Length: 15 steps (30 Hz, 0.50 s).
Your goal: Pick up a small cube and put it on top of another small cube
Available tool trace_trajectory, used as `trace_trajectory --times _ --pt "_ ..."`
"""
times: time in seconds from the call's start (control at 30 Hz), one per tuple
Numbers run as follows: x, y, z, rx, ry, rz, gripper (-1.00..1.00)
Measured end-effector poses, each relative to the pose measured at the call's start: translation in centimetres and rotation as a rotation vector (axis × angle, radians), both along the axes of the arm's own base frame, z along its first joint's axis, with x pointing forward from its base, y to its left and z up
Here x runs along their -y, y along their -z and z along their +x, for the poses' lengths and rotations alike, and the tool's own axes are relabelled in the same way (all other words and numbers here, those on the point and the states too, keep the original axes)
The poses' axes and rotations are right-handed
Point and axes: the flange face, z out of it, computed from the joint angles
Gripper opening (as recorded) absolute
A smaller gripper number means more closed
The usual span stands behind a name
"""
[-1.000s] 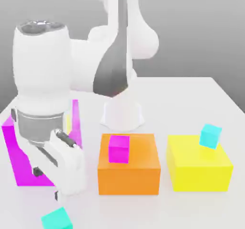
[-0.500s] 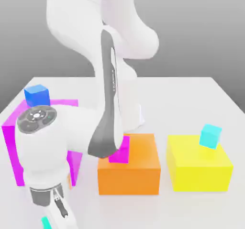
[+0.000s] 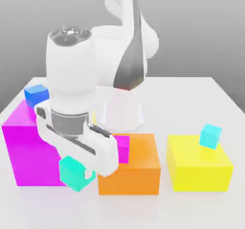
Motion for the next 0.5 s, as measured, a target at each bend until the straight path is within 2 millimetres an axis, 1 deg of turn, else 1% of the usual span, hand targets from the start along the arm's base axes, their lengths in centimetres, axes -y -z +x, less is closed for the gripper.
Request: trace_trajectory --times 0.2,0.37,0.43,0.5 --pt "-3.0 -3.5 -4.5 -0.007 -0.238 0.013 -1.0" --pt "-5.5 -5.4 -8.6 -0.005 -0.449 0.045 -1.0" --pt "-6.4 -5.5 -10.0 -0.002 -0.525 0.061 -1.0" --pt "-6.6 -3.9 -10.4 -0.001 -0.551 0.066 -1.0"
